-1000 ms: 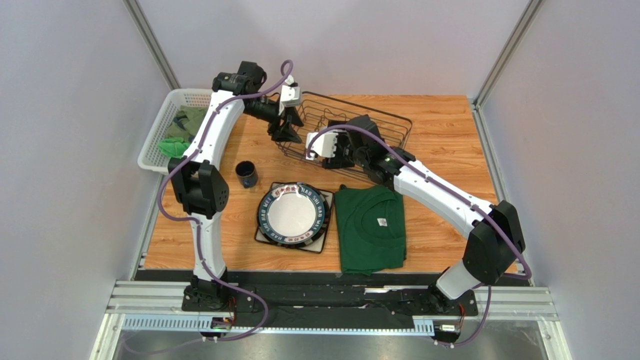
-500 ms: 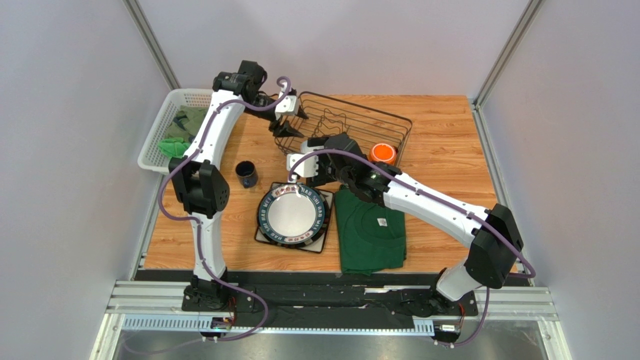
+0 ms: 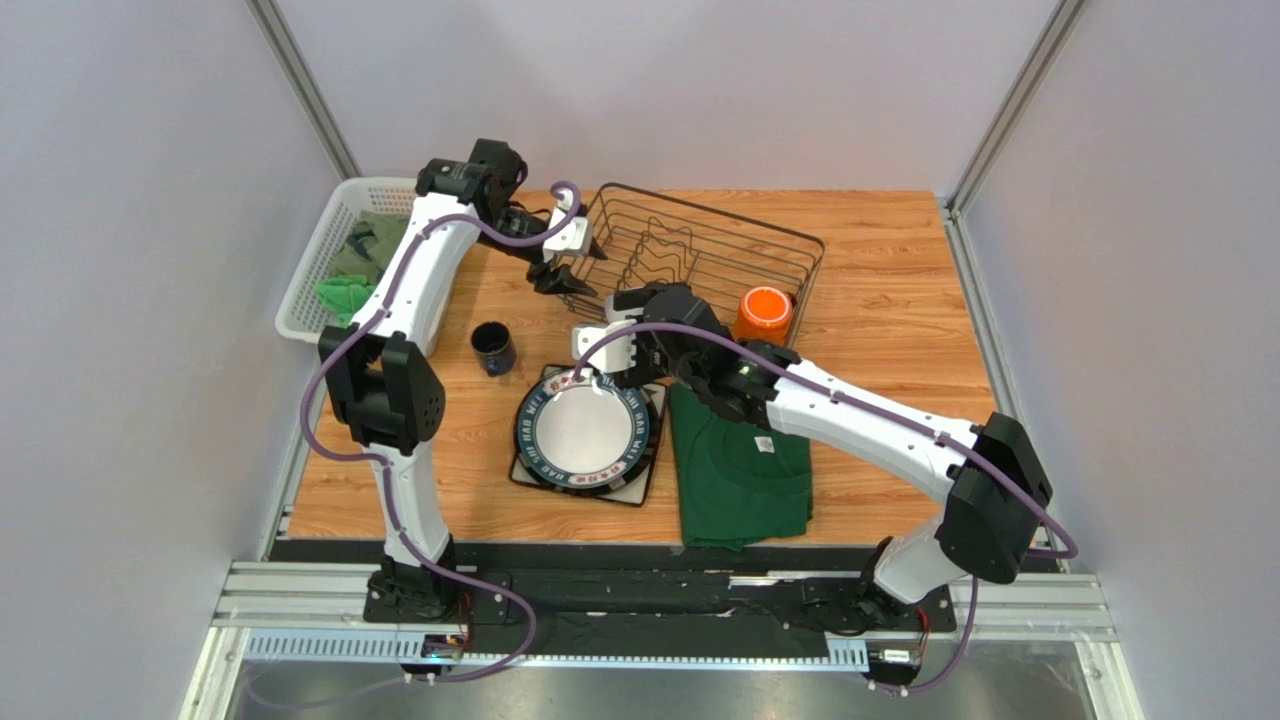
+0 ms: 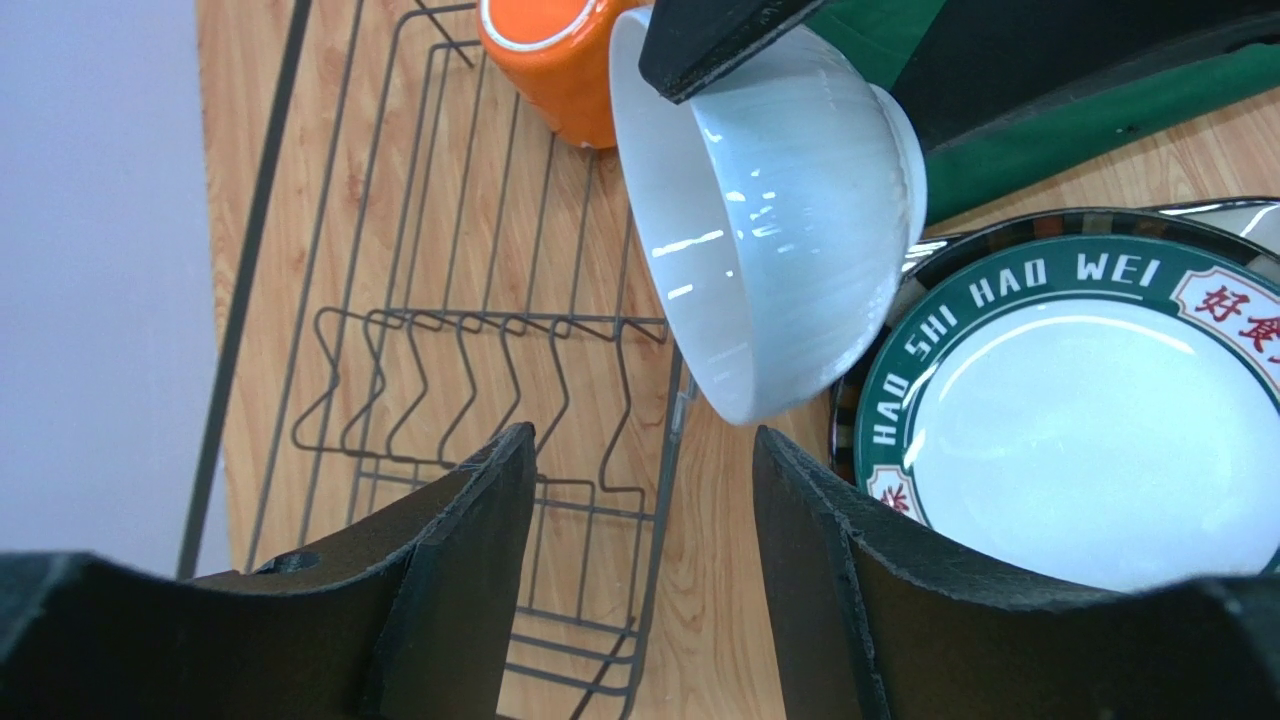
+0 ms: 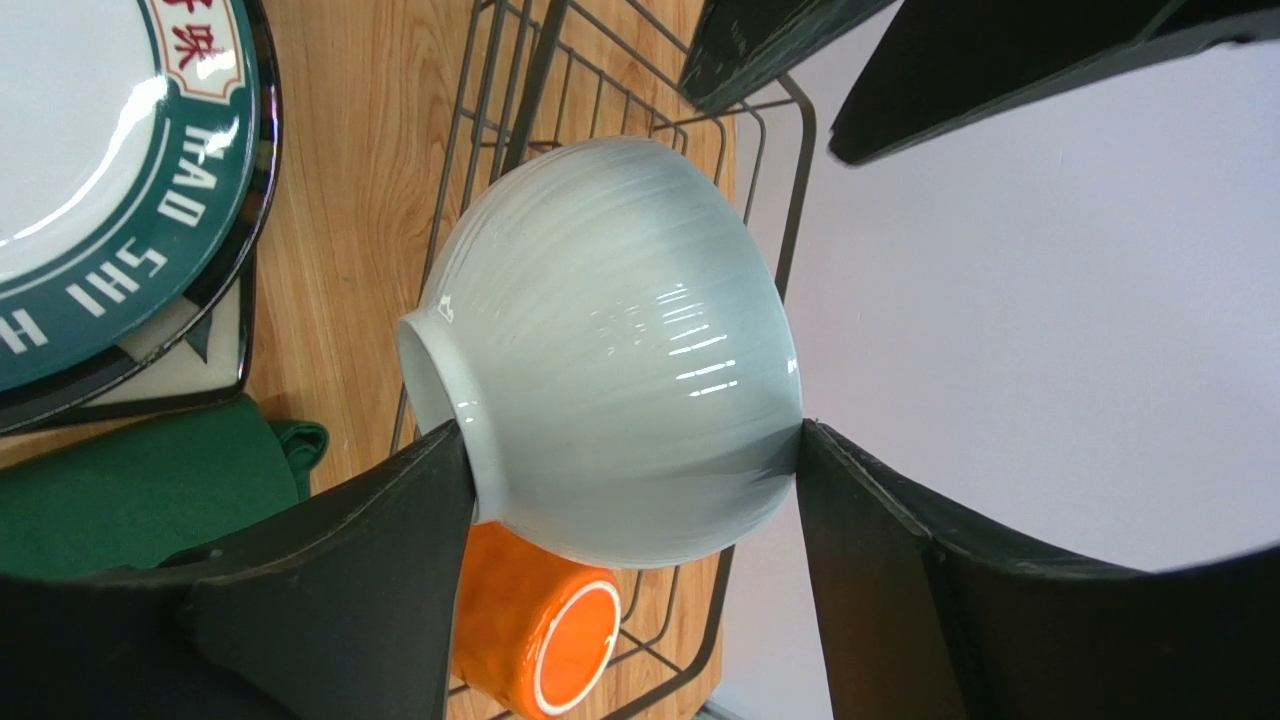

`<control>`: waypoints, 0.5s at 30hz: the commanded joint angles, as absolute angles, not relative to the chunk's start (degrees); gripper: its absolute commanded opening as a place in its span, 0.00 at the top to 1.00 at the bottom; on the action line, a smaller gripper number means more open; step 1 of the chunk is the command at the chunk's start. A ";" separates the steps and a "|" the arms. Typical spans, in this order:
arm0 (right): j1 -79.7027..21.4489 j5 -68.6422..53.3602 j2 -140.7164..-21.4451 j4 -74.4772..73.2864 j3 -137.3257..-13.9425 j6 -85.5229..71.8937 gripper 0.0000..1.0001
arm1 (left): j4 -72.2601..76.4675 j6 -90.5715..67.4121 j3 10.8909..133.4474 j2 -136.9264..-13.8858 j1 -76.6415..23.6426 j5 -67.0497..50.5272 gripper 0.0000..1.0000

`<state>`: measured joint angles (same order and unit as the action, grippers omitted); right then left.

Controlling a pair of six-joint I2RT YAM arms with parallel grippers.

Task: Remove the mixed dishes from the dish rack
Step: Place the bowl at the center of the board.

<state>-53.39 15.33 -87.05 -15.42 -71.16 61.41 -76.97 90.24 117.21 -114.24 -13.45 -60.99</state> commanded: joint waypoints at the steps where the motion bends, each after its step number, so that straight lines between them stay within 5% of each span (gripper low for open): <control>1: -53.79 18.98 -81.92 -9.58 -69.62 62.84 0.32 | -96.15 90.44 118.48 -110.22 -12.83 -60.21 0.37; 15: -59.49 24.25 -76.99 -3.52 -60.91 62.93 0.32 | -96.15 86.48 110.58 -103.45 -11.87 -57.57 0.37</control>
<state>-57.60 20.25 -80.55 -11.73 -61.56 61.71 -76.79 85.89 113.65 -109.01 -11.99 -56.55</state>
